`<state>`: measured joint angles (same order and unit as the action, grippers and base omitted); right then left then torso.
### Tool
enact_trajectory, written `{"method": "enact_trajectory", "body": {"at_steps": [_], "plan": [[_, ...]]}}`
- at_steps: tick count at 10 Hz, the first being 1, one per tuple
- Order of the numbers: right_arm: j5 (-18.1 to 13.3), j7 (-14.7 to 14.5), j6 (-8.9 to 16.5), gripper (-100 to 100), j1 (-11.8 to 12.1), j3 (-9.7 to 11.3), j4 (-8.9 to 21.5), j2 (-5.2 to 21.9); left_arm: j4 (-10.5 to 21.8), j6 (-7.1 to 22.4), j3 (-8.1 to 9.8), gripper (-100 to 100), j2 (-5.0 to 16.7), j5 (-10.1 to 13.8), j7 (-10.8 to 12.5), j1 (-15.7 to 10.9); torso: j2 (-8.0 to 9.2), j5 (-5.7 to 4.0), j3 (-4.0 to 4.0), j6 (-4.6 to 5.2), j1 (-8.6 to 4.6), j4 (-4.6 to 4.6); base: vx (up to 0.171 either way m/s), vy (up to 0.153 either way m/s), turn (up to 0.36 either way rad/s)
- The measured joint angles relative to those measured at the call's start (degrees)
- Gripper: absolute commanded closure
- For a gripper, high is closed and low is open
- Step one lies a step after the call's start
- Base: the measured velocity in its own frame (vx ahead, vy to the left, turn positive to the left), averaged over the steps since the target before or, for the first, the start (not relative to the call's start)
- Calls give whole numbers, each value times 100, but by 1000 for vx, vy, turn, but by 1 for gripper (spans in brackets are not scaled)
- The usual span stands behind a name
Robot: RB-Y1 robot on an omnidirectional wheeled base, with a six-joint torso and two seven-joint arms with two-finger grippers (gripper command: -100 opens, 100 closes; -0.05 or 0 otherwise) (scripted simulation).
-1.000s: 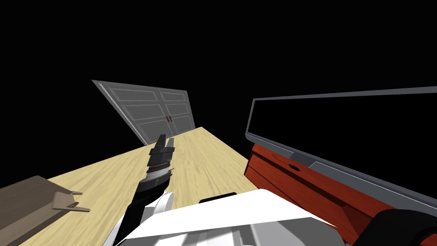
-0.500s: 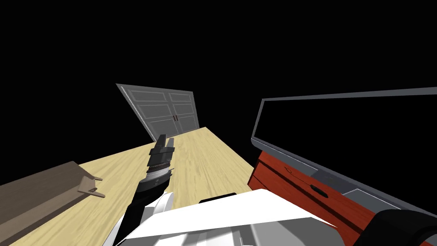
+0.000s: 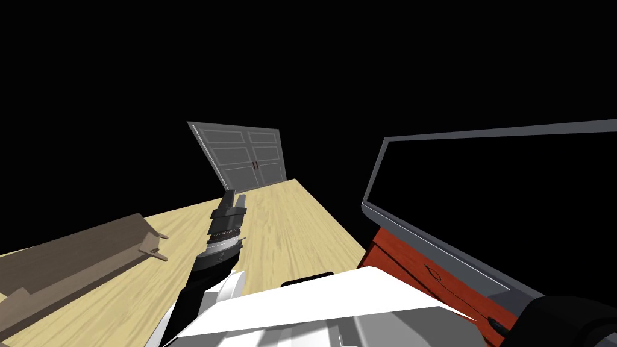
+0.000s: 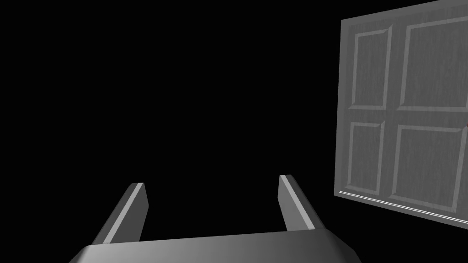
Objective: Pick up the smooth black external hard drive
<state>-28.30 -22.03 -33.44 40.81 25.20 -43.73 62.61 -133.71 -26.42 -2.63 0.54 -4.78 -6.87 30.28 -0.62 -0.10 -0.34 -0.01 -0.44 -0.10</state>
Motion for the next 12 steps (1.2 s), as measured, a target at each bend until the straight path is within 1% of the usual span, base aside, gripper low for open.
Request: {"method": "enact_trajectory", "body": {"at_steps": [1, 2, 3, 4, 5, 6, 7, 8, 9, 10, 11, 12], "plan": [[-25, -51, -25, -100, -37, 13, 164, -21, 0, 0, 0, 0, -1, 0, 0, 0, 12, 3, 6, 2, 19, 2, 96, -107, 169], [-73, -63, 19, -100, -60, 64, 255, -32, 0, 0, -1, 0, 0, 0, 0, 0, 8, 4, 5, -1, 18, 2, 136, -193, 245], [-105, -81, 88, -100, -14, 86, 307, -18, 0, 0, 0, 0, 0, 0, 0, 0, -4, 0, -2, -3, -8, -1, 115, -240, 195], [-154, -106, 106, -100, -71, 133, 467, -42, 0, 0, 1, 0, 1, 0, 0, 0, -3, -6, -2, -1, -26, -1, 90, -220, 148], [-172, -114, 124, -100, -35, 149, 493, -20, 0, 0, 1, 0, 1, 0, 0, 0, 3, -6, 2, 0, -22, 1, 105, -184, 158], [-195, -150, 100, -100, -68, 171, 600, -81, 0, 0, 0, 0, 0, 0, 0, 0, 0, -5, 0, 0, -11, 1, 50, -81, 45], [-197, -162, 90, 0, -75, 173, 616, -87, 0, 0, 0, 0, -1, 0, 0, 0, 15, 3, 8, 5, 27, 3, 9, -18, 0], [-197, -161, 91, -100, -76, 172, 614, -85, 0, 0, -1, 0, -1, 0, 0, 0, 30, 10, 17, 6, 54, 6, -8, -38, 66], [-211, -152, 165, -100, -106, 193, 590, -163, 0, 0, -1, 0, -1, 0, 0, -1, 39, 10, 22, 5, 53, 9, -30, -59, 62], [-230, -201, 197, -100, -202, 200, 720, -306, 0, 0, -1, 0, -1, 0, 0, -1, 48, 9, 28, 6, 48, 11, -61, -68, 56], [-268, -275, 172, -100, -398, 229, 990, -499, 0, 0, -1, 0, -1, 0, 0, -1, 59, 7, 34, 6, 43, 13, -44, -48, 36], [-265, -277, 233, -100, -366, 229, 898, -527, 0, 0, -1, 0, -2, 0, 0, -1, 64, -4, 37, 13, 37, 14, -11, -12, 6]]}}
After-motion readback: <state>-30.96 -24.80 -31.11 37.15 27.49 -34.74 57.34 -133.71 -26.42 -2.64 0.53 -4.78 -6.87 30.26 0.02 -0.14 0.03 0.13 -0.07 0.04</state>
